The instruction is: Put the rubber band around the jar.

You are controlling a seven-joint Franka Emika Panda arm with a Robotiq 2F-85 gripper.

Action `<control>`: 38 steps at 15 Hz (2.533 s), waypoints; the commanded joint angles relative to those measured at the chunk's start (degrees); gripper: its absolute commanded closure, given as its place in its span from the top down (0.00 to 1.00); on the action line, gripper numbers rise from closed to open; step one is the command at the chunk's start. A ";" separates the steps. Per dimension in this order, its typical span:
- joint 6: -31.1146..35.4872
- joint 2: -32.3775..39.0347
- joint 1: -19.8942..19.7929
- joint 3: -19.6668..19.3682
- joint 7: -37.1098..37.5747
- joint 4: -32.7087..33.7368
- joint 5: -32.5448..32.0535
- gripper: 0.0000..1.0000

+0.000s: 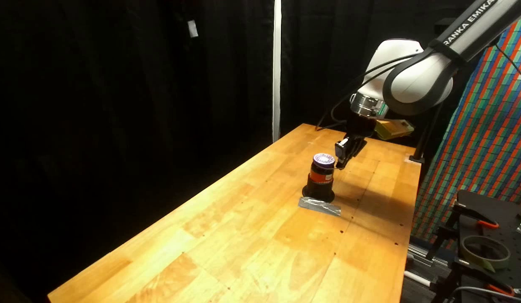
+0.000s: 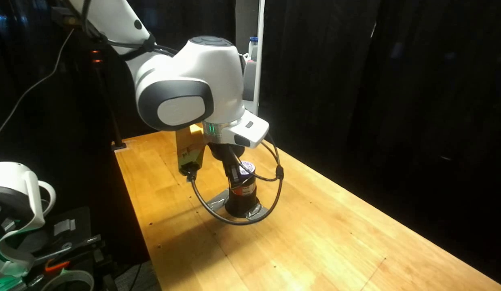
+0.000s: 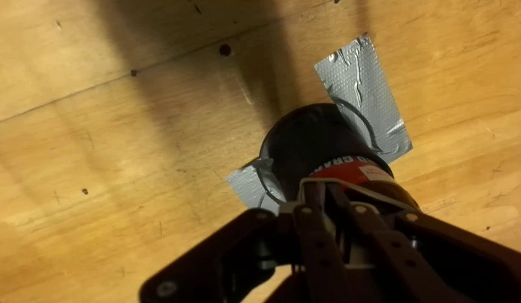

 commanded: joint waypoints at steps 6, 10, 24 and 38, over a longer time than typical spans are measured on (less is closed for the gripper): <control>12.80 -6.88 -0.46 6.70 -11.35 -7.93 13.60 0.11; 14.35 -9.25 -0.49 6.72 -16.03 -9.84 17.15 0.12; 11.99 -18.29 4.56 5.14 -48.19 -11.78 55.79 0.12; 7.97 -10.51 -13.79 19.27 -29.89 -17.57 15.27 0.87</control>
